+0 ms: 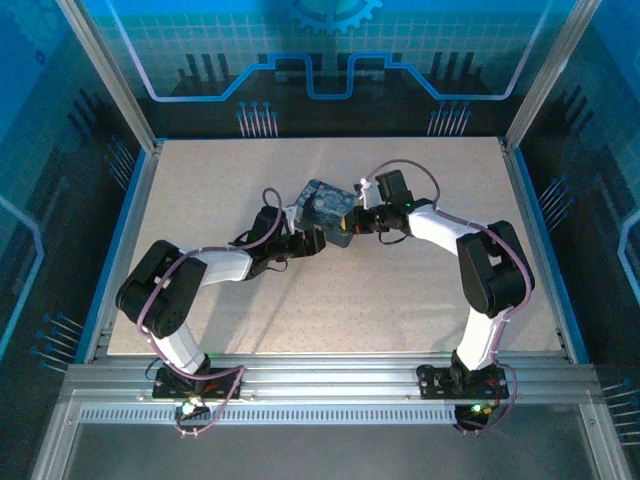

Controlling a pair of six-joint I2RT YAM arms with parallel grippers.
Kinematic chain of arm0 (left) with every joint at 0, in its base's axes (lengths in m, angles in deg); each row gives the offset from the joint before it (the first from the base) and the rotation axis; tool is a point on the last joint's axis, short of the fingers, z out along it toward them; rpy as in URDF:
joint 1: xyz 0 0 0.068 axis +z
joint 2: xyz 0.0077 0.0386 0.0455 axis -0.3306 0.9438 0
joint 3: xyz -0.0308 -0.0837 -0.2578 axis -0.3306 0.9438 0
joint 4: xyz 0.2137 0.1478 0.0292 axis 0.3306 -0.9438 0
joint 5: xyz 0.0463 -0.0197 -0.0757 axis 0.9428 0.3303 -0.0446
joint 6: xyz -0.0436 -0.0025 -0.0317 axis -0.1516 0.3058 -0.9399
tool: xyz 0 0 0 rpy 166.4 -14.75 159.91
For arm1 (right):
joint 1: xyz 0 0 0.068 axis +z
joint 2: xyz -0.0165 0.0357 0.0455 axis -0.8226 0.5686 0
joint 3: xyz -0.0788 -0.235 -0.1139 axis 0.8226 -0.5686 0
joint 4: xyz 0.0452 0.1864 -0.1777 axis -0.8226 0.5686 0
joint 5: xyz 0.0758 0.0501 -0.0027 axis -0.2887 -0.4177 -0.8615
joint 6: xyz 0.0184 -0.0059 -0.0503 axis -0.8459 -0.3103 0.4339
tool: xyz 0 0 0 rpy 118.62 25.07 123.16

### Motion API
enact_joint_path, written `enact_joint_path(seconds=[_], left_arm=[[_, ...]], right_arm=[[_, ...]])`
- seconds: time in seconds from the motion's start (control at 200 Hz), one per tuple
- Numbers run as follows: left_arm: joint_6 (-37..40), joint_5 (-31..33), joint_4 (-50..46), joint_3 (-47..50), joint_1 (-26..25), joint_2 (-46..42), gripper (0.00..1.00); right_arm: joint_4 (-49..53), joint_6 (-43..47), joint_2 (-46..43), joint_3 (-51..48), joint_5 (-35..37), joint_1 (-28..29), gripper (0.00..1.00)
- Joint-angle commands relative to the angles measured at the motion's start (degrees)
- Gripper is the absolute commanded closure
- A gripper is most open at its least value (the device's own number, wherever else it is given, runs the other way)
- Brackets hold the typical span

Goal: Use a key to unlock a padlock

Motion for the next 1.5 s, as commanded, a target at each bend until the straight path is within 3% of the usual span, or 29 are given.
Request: enact_joint_path(seconds=[0.0, 0.54, 1.496], left_arm=[[6.9, 2.9, 0.2, -2.3, -0.1, 2.9, 0.33], [15.3, 3.5, 0.2, -8.7, -0.1, 11.2, 0.35], [9.3, 1.4, 2.1, -9.6, -2.2, 13.2, 0.56]], right_arm=[[1.5, -0.3, 1.7, 0.0, 1.9, 0.8, 0.99], [2.1, 0.2, 1.9, -0.1, 2.7, 0.8, 0.99], [0.6, -0.7, 1.9, -0.9, 2.1, 0.8, 0.99]])
